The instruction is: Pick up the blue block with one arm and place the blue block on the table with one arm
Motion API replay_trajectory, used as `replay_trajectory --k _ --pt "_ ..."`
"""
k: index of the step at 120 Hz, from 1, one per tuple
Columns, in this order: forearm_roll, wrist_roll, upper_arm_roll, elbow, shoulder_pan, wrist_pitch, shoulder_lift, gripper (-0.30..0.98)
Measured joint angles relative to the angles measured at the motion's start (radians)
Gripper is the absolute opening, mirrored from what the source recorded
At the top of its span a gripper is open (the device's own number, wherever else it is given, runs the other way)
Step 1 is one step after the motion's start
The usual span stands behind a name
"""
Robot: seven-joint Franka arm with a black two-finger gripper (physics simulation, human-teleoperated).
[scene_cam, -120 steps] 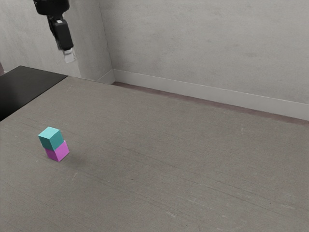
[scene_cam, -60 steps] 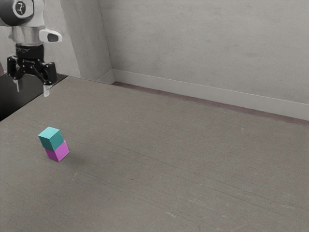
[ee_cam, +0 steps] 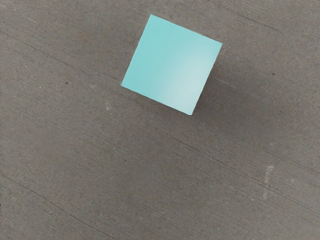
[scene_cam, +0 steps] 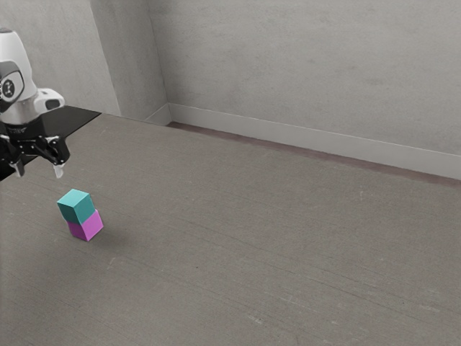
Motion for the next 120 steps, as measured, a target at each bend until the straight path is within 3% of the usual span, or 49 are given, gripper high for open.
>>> replay_trajectory --k 17,52,80,120 --pt "0.002 0.088 0.0 0.002 0.074 0.1 0.087 0.69" --pt "-0.022 0.226 -0.026 0.014 0.115 0.227 0.196 0.69" --pt "-0.064 0.279 -0.067 0.01 0.029 0.273 0.211 0.69" --pt "-0.062 0.316 -0.067 0.01 0.09 0.293 0.245 0.69"
